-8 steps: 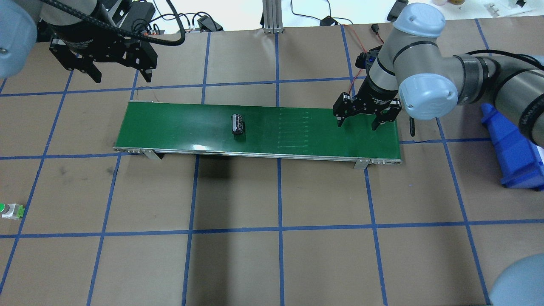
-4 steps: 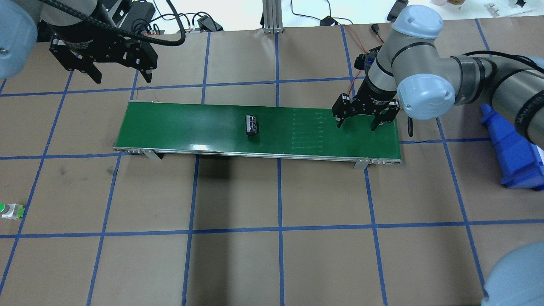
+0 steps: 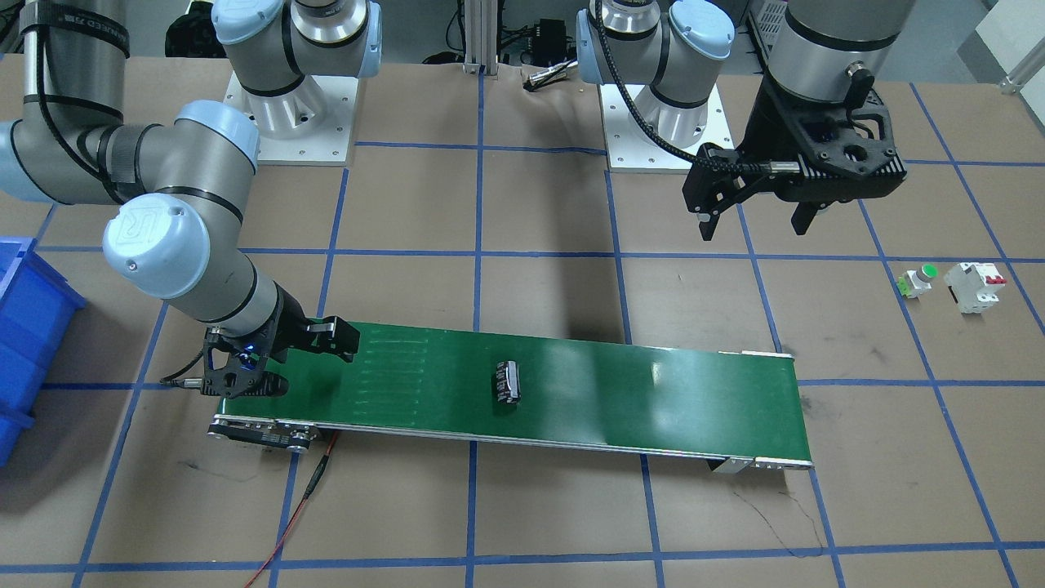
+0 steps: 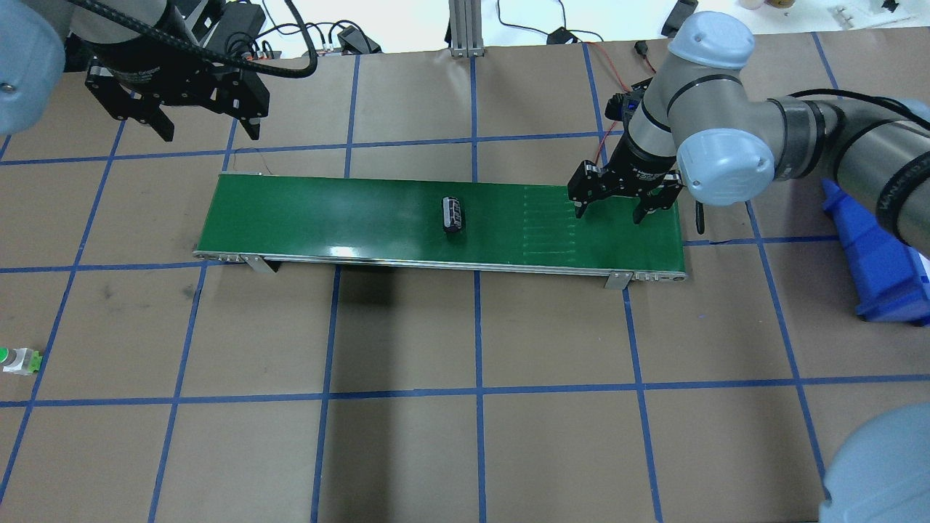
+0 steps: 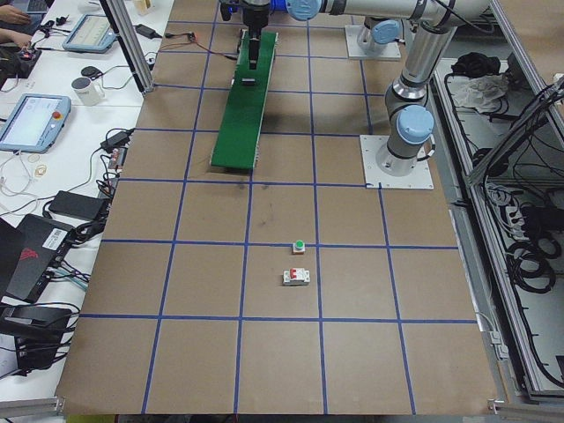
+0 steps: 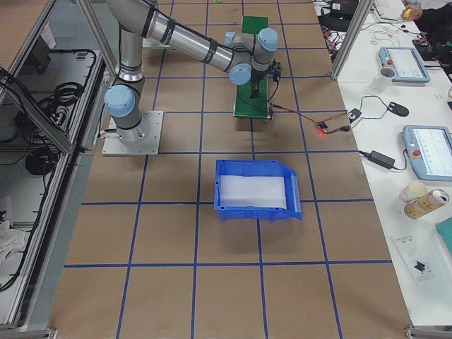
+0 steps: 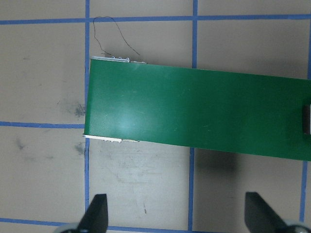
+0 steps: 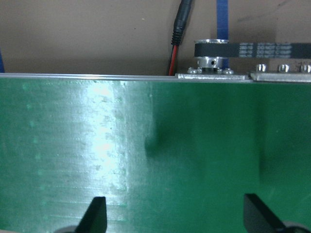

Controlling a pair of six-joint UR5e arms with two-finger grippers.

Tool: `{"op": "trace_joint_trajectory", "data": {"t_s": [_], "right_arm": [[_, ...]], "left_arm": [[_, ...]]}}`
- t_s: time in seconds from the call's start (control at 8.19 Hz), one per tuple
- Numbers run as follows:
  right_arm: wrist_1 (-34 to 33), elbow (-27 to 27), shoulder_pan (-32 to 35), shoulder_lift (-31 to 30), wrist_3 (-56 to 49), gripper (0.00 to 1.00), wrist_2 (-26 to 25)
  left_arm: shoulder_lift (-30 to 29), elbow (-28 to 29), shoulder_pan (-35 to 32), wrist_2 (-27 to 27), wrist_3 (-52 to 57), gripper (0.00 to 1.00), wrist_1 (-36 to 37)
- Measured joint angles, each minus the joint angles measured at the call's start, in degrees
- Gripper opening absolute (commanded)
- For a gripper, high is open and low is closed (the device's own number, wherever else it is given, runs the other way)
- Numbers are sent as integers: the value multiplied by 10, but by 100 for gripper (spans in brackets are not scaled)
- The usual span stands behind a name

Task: Move capacitor from left to right
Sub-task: 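Hold the right gripper open above the belt as the capacitor approaches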

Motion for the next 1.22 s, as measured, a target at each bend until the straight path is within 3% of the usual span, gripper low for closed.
{"op": "trace_joint_trajectory", "data": {"t_s": [1.22], "right_arm": [[-9, 2, 1, -2, 31, 100, 1]], "left_arm": [[-1, 0, 0, -1, -1, 100, 2]]}}
